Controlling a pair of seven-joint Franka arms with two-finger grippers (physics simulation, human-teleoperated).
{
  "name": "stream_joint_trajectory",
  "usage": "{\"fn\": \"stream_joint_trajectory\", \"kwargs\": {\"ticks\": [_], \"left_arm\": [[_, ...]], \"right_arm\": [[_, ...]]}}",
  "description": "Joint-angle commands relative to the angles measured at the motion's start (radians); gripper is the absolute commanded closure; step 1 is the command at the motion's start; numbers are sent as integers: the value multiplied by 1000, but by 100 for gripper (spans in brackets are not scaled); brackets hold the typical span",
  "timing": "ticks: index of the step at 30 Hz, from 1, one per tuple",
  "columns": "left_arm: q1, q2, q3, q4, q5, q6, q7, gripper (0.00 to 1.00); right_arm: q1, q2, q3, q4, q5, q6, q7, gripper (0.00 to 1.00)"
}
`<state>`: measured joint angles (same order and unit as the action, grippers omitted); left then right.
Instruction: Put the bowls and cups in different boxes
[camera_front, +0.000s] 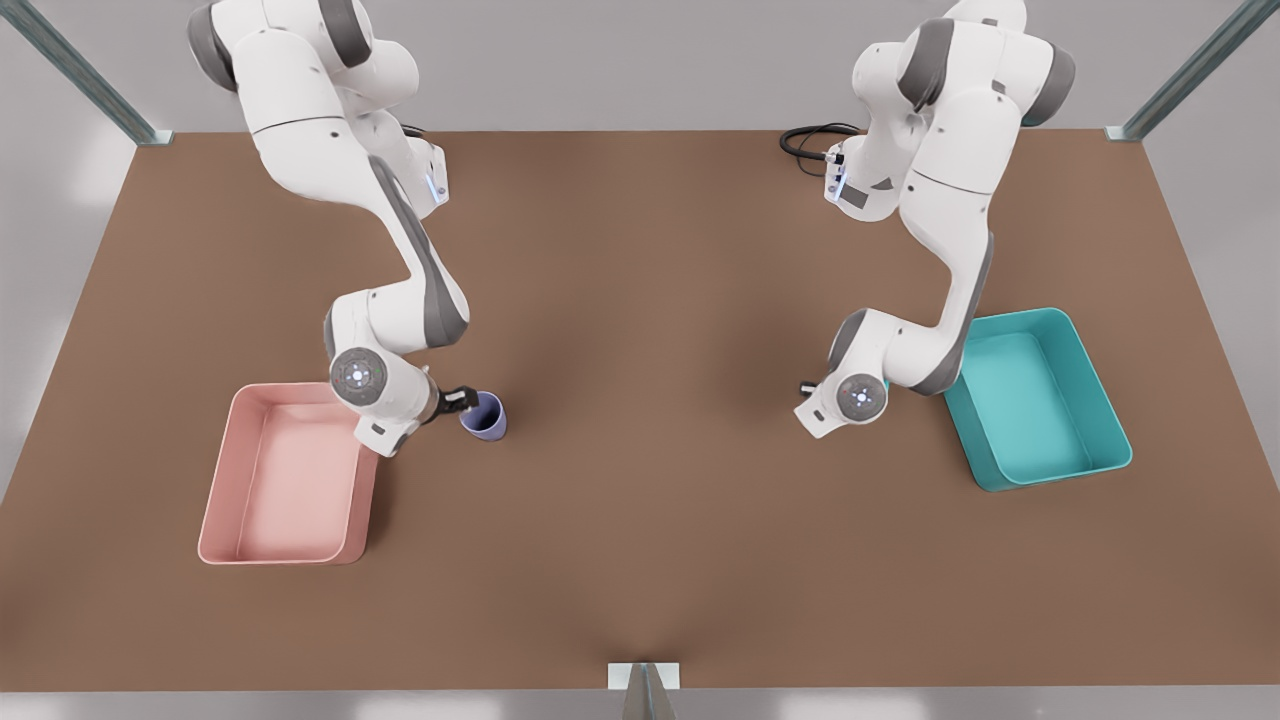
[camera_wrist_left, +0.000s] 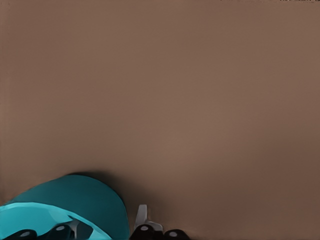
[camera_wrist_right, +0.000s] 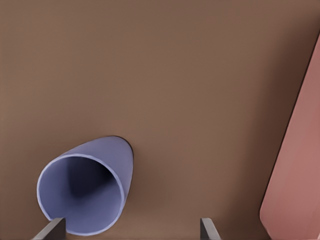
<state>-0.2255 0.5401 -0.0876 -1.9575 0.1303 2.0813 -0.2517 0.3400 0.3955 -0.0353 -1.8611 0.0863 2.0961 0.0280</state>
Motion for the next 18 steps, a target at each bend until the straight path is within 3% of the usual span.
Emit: {"fn": "stream_joint_trajectory", "kwargs": {"ticks": [1,5,7,11,14,16,17,18], "left_arm": [[2,-5,0,2,-14,-15,-34,79],[0,-51,2,26,-14,-58,-35,79],[2,-68,3,100,-12,-179,-35,79],[133,-146,20,381,71,-454,-31,79],[244,-129,22,385,212,-365,-29,79],[370,-109,23,335,187,-262,-26,79],[391,-114,23,279,187,-224,-26,79],[413,-114,25,255,186,-221,-26,79]], "right_arm": [[11,-7,0,-36,6,171,125,0],[10,19,0,-44,7,179,125,0],[11,34,0,-44,6,177,125,0],[24,59,0,-69,19,185,125,0],[37,85,0,-73,49,188,125,0],[34,91,0,-75,49,188,125,0],[31,97,0,-75,49,188,125,7],[28,100,0,-73,49,188,124,21]]}}
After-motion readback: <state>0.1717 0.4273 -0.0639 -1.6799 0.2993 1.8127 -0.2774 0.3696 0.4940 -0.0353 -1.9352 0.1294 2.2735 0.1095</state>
